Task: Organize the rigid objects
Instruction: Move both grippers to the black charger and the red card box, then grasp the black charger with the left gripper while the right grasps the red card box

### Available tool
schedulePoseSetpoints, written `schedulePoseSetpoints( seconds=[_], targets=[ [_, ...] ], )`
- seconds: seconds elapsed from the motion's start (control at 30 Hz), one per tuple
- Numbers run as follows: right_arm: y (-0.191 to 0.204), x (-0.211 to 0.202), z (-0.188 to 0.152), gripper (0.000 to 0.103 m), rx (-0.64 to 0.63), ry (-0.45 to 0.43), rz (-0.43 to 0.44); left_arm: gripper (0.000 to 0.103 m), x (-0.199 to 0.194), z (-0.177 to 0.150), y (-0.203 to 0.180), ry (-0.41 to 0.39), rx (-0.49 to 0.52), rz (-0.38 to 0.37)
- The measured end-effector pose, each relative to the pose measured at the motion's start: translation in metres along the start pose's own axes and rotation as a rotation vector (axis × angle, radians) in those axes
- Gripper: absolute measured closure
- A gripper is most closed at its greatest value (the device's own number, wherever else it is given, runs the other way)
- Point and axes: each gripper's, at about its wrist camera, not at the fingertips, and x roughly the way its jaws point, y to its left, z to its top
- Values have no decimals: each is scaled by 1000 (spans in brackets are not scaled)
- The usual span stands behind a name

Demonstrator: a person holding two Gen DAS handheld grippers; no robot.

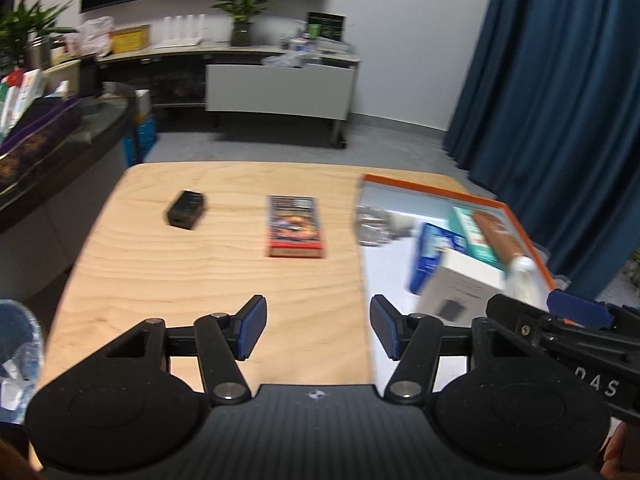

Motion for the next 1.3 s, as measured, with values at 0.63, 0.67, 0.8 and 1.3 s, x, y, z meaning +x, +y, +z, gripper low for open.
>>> schedulePoseSetpoints(
  seconds=[0.63, 0.67, 0.8, 1.3],
  targets=[
    [76, 53, 21, 22, -91, 69, 96, 39, 3, 23, 72, -7, -87, 75],
    [78, 56, 20, 22, -92, 74, 97, 39, 5, 24, 74, -6, -90, 77],
    [85, 70, 21, 22, -104, 96, 97, 39, 15, 29, 84, 3, -93, 78],
    [100, 128, 29, 22, -91, 159, 103, 28, 77, 51, 116, 34, -82, 93]
  ],
)
